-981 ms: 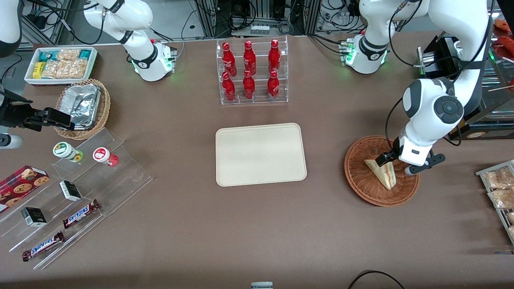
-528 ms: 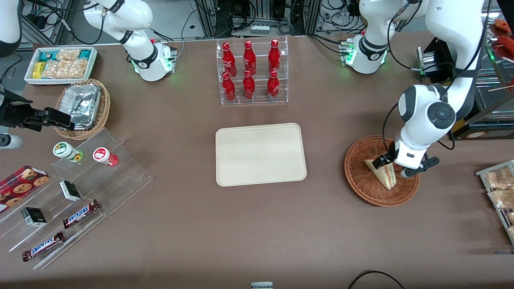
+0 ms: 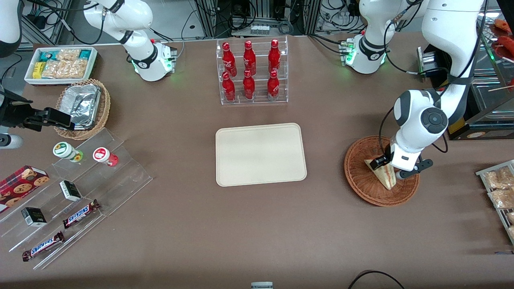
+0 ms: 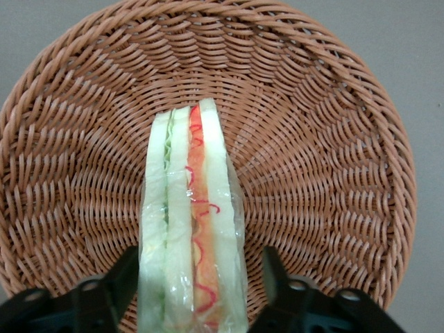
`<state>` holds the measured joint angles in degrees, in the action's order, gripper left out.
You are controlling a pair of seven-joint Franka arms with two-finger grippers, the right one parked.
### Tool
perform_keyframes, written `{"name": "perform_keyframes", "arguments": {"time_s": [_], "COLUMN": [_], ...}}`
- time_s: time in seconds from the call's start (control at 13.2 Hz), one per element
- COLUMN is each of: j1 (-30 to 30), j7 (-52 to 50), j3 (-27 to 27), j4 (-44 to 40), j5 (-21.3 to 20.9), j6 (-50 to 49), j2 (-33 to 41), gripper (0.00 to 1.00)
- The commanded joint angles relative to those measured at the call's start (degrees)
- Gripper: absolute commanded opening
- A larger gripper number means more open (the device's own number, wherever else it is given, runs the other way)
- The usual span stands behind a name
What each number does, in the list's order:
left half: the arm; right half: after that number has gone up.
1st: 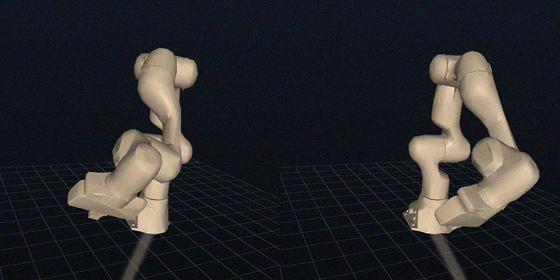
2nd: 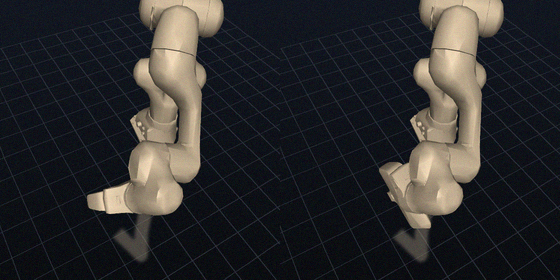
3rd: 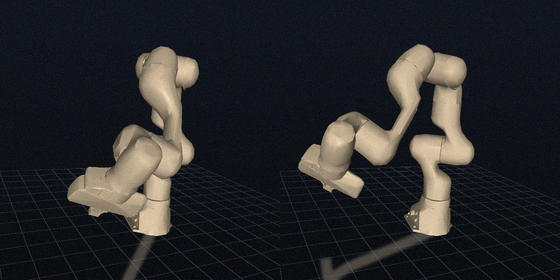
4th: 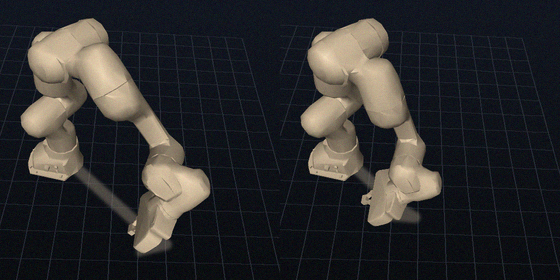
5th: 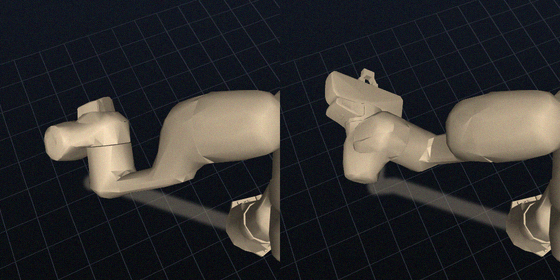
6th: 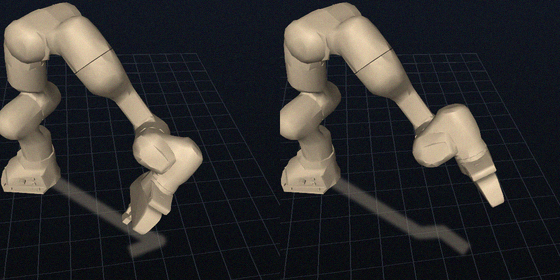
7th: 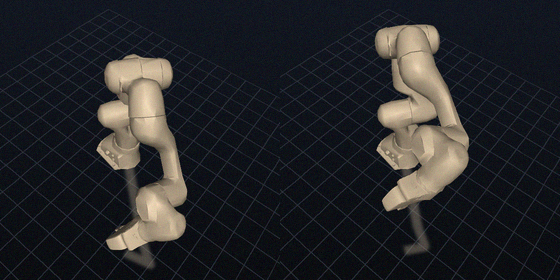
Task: Place sandwich from basket to tray
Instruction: 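Lift the sandwich and carry it toward the cream tray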
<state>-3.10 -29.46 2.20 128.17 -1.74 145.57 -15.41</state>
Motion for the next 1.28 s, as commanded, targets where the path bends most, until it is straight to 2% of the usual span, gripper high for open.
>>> {"name": "perform_keyframes", "arguments": {"time_s": [0.0, 0.08, 0.15, 0.45, 0.83, 0.98, 1.21], "j1": [-0.4, -0.3, -0.3, -0.4, -3.0, -5.1, -11.7], "j7": [-1.6, -1.6, -1.4, -0.8, -1.7, -1.5, -4.6], "j3": [-0.2, -0.2, -0.2, -0.2, 5.3, 8.1, 9.9], "j4": [0.6, 0.5, 0.3, -2.4, -20.0, -24.2, -28.0], "j5": [-1.1, -1.1, -1.1, -1.1, -0.8, -0.5, -0.4], "j6": [1.0, 0.7, 0.2, -10.3, -35.8, -39.0, -39.1], "j2": [0.4, 0.6, 0.9, 7.2, 7.9, 7.2, 4.4], "gripper": [0.22, 0.12, 0.09, 0.1, 0.1, 0.1, 0.1]}}
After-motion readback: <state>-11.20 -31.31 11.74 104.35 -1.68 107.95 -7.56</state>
